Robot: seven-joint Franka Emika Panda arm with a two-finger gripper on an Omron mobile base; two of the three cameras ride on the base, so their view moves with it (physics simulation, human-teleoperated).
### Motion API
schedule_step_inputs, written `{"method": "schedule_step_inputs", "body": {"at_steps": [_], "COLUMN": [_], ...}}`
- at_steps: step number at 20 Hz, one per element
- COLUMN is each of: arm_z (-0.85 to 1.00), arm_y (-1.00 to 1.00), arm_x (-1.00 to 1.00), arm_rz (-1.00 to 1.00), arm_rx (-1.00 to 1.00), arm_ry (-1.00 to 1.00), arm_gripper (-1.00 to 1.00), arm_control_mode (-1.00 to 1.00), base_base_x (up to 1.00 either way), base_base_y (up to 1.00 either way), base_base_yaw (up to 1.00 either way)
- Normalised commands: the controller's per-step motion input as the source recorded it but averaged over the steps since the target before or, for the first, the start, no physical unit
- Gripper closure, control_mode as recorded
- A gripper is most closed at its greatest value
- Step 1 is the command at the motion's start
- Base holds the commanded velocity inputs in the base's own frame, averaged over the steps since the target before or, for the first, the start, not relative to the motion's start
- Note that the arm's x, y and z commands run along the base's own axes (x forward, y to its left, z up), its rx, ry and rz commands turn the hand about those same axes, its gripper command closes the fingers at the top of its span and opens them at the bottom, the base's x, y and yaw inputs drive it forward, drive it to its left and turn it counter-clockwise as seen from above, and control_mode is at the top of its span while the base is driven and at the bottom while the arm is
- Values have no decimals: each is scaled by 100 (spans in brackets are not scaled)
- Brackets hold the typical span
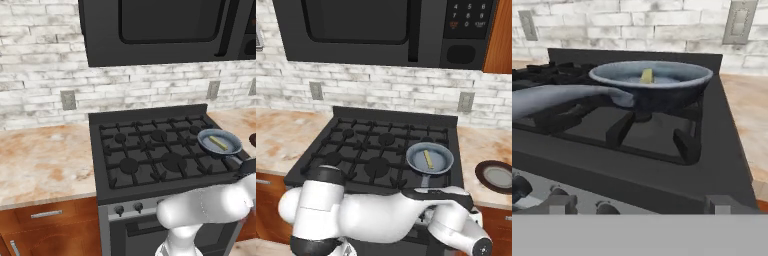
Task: Pick up the butter stick and place it in the pan. Then turn on the burner for the pan.
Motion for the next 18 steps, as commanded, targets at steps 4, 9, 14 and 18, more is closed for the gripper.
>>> {"method": "schedule_step_inputs", "body": {"at_steps": [4,9,14,18], "arm_z": [0,-7,-16,-24], "arm_y": [-3,13,38,32], "arm_x": [-15,-29,-13,0], "arm_rz": [0,0,-1,0], "arm_rx": [4,2,5,7], "arm_ry": [-7,-2,-2,-9], "arm_gripper": [-100,-100,-100,-100], "arm_control_mode": [-100,-100,-100,-100], "base_base_x": [0,0,0,0], "base_base_y": [0,0,0,0], "base_base_yaw": [0,0,0,0]}}
